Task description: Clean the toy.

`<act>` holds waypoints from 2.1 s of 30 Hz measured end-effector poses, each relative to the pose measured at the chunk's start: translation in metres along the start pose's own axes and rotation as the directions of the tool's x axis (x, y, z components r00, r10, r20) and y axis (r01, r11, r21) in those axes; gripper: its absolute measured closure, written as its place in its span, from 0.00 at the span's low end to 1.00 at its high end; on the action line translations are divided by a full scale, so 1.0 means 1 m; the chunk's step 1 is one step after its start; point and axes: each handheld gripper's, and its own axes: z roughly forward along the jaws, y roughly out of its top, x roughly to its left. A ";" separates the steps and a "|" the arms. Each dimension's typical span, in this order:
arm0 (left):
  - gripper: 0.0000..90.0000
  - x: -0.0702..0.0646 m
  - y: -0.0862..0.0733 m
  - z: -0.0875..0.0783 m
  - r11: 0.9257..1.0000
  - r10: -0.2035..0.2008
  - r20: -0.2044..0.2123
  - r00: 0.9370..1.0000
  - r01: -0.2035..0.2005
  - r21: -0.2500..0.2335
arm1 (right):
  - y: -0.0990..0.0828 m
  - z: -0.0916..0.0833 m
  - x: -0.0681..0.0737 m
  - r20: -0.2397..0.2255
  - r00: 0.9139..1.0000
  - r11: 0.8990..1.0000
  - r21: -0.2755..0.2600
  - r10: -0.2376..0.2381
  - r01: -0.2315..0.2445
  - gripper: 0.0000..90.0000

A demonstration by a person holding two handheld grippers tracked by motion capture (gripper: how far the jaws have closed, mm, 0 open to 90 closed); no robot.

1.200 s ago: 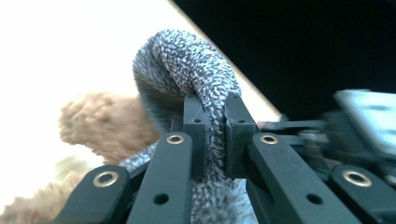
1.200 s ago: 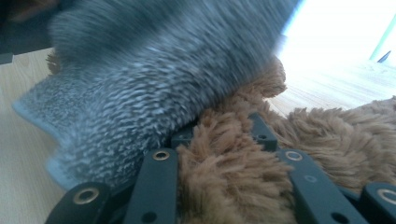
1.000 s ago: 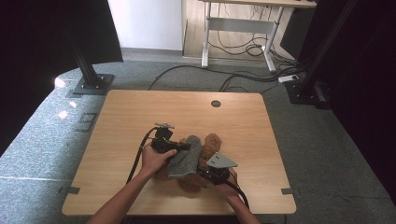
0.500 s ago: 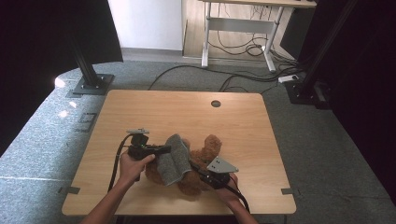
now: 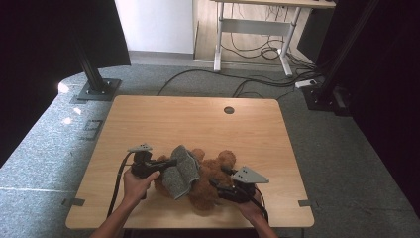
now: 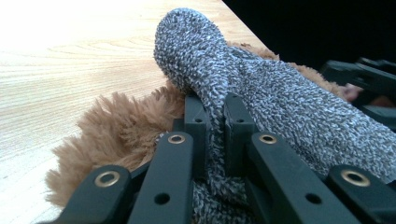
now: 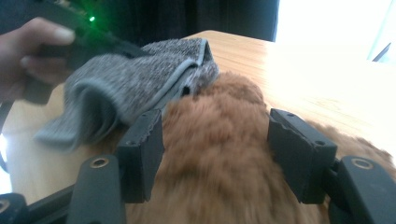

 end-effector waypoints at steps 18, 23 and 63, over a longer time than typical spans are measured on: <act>0.92 0.005 0.003 0.002 0.999 -0.034 0.033 0.999 0.035 -0.013 | -0.023 0.023 -0.005 0.033 0.999 0.979 0.203 0.007 -0.014 0.64; 0.91 0.005 0.015 -0.001 0.999 -0.041 0.043 0.998 0.042 -0.028 | -0.023 0.028 -0.004 0.105 0.993 0.988 0.147 -0.054 0.038 0.70; 0.91 -0.031 0.059 0.060 0.993 0.008 0.067 0.998 -0.016 0.115 | -0.046 0.039 -0.007 0.044 0.976 0.969 0.138 -0.213 0.205 0.73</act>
